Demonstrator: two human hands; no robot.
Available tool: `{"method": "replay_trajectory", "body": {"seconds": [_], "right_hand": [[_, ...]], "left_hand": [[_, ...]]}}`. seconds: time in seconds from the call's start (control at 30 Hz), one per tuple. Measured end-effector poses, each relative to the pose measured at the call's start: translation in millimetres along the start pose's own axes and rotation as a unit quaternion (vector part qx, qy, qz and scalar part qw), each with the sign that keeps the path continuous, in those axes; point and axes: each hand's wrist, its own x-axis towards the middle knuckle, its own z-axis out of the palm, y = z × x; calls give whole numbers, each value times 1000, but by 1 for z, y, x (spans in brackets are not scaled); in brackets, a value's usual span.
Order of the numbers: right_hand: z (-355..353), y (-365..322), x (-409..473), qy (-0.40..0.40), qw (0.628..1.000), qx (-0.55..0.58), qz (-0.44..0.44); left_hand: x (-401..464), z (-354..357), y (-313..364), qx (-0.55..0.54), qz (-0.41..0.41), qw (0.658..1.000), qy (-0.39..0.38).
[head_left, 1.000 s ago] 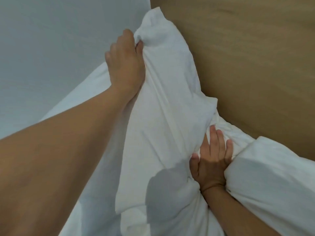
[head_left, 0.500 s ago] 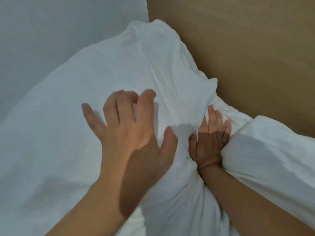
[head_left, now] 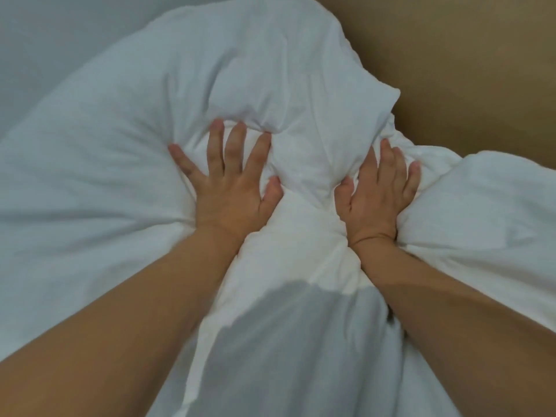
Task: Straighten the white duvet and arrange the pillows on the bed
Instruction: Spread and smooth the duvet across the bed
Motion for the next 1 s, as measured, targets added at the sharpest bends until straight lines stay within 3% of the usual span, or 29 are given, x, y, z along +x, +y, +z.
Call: {"method": "replay_trajectory", "body": {"seconds": [0.13,0.23,0.3,0.37,0.43,0.5,0.57,0.7,0.9,1.0], "right_hand": [[-20,1,2,-12,1000,7,-6],[-56,5,-2,-95,995,10,1],[-86,6,-3,-122,991,47,9],[-110,2,8,-175,972,156,32],[-139,5,8,-247,924,284,66],[-177,9,-6,-285,905,313,41],[-221,15,-33,-308,887,342,25],[-281,36,-90,-367,900,173,-160],[-337,60,-128,-338,921,116,-154],[-366,77,-153,-329,927,82,-159]], "left_hand": [[-13,-16,0,3,-5,999,-35],[-21,-41,2,-95,-45,981,-162],[-42,-74,11,-164,-56,964,-203],[-89,-114,19,-255,-95,947,-171],[-165,-145,36,-284,-98,944,-136],[-238,-157,55,-240,-25,956,-167],[-274,-144,59,-191,-11,955,-226],[-280,-133,65,-179,-90,946,-256],[-315,-182,98,-180,-68,957,-218],[-342,-211,115,-274,-96,938,-190]]}}
